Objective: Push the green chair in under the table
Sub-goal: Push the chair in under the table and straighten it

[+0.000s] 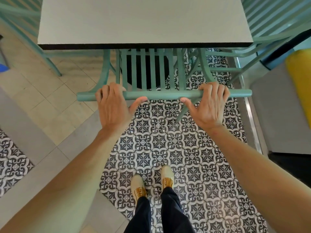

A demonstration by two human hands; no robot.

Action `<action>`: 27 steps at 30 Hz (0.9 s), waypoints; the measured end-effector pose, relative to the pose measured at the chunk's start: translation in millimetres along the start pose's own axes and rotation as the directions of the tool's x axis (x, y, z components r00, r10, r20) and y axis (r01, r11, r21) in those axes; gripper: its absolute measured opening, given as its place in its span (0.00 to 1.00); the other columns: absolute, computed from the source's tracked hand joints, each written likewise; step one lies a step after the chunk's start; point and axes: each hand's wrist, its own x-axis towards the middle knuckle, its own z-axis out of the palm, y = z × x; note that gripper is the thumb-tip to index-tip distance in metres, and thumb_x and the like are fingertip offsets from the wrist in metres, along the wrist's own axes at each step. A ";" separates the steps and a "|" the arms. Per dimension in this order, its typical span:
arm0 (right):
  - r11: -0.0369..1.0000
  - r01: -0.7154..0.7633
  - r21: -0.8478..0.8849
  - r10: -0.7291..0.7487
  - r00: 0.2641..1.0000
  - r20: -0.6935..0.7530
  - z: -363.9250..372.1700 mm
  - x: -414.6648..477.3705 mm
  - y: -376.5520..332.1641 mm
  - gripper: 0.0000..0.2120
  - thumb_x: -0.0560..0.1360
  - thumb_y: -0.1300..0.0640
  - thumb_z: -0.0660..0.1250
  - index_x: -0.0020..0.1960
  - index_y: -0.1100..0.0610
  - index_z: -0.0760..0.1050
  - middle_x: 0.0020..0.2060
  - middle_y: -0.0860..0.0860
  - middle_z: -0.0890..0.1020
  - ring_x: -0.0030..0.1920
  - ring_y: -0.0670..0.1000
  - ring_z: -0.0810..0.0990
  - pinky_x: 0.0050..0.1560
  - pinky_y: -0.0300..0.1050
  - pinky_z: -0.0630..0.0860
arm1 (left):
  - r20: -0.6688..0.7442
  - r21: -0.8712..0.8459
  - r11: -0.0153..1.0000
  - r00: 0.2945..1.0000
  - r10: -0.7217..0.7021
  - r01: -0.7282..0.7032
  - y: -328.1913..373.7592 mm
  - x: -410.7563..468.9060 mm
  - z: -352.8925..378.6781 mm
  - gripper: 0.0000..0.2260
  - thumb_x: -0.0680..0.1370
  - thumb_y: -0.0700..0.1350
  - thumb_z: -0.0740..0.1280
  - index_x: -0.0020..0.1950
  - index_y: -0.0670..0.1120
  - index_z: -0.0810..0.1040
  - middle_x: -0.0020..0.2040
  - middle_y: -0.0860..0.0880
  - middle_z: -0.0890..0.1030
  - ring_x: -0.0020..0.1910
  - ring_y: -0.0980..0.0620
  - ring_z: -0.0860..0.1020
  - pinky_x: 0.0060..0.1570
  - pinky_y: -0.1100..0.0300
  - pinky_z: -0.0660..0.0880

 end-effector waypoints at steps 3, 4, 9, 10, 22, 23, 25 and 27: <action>1.000 0.003 0.000 -0.003 1.000 -0.017 1.2 -6.4 -7.2 0.35 0.77 0.24 0.53 0.53 0.57 0.69 0.48 0.55 0.73 0.48 0.57 0.70 0.60 0.57 0.68 | 0.001 -0.006 1.000 1.000 -0.005 0.005 -6.6 -5.9 -4.4 0.31 0.76 0.73 0.61 0.47 0.44 0.72 0.43 0.46 0.73 0.44 0.47 0.69 0.53 0.52 0.63; 1.000 0.006 -0.005 -0.006 1.000 -0.023 1.5 -8.8 -9.6 0.35 0.77 0.24 0.52 0.53 0.57 0.69 0.48 0.55 0.73 0.48 0.57 0.70 0.60 0.57 0.68 | -0.007 -0.006 1.000 1.000 -0.004 0.004 -8.6 -9.0 -5.9 0.30 0.76 0.73 0.62 0.48 0.43 0.72 0.43 0.46 0.73 0.44 0.47 0.69 0.53 0.52 0.63; 1.000 -0.003 0.012 0.003 1.000 -0.026 0.7 -24.0 -28.6 0.34 0.77 0.23 0.51 0.52 0.56 0.68 0.47 0.55 0.73 0.48 0.55 0.69 0.59 0.57 0.68 | -0.008 -0.012 1.000 1.000 -0.008 0.008 -23.9 -21.9 -17.2 0.31 0.76 0.73 0.61 0.48 0.43 0.72 0.44 0.46 0.74 0.45 0.48 0.67 0.53 0.52 0.62; 1.000 -0.009 0.017 0.010 0.999 -0.030 0.1 -27.8 -33.7 0.34 0.77 0.23 0.52 0.52 0.56 0.67 0.47 0.54 0.72 0.48 0.55 0.68 0.59 0.57 0.67 | -0.002 -0.014 1.000 1.000 -0.008 0.008 -28.6 -24.1 -20.1 0.31 0.76 0.74 0.60 0.48 0.43 0.72 0.44 0.46 0.74 0.45 0.48 0.67 0.53 0.52 0.62; 0.998 -0.023 0.050 0.023 1.000 -0.003 -12.3 -45.0 -47.4 0.34 0.76 0.23 0.58 0.55 0.56 0.69 0.49 0.53 0.74 0.49 0.55 0.69 0.60 0.54 0.65 | 0.002 -0.007 1.000 1.000 -0.009 0.009 -41.7 -40.4 -24.7 0.33 0.77 0.76 0.56 0.48 0.44 0.71 0.44 0.46 0.74 0.46 0.47 0.66 0.54 0.49 0.63; 0.998 -0.024 0.054 0.025 1.000 -0.006 -11.9 -44.4 -48.4 0.34 0.76 0.23 0.58 0.55 0.56 0.69 0.49 0.53 0.74 0.49 0.55 0.69 0.60 0.54 0.65 | 0.004 -0.006 1.000 1.000 -0.011 0.011 -42.2 -39.4 -25.0 0.33 0.77 0.76 0.56 0.48 0.44 0.71 0.44 0.46 0.74 0.46 0.47 0.67 0.54 0.49 0.63; 0.998 -0.034 0.056 0.035 0.999 -0.009 -10.6 -39.8 -48.9 0.35 0.76 0.23 0.56 0.54 0.56 0.70 0.49 0.53 0.74 0.49 0.55 0.69 0.59 0.55 0.65 | 0.008 -0.012 1.000 1.000 -0.006 0.006 -41.0 -32.7 -24.9 0.33 0.77 0.75 0.56 0.48 0.44 0.71 0.44 0.46 0.74 0.45 0.46 0.68 0.54 0.49 0.64; 0.997 -0.041 0.060 0.042 0.999 -0.012 -8.5 -33.3 -46.6 0.34 0.76 0.23 0.57 0.54 0.56 0.69 0.48 0.54 0.74 0.49 0.55 0.70 0.60 0.55 0.66 | -0.001 -0.008 1.000 1.000 0.008 -0.008 -38.3 -24.4 -22.9 0.32 0.77 0.75 0.57 0.48 0.43 0.71 0.43 0.46 0.73 0.45 0.46 0.68 0.54 0.49 0.64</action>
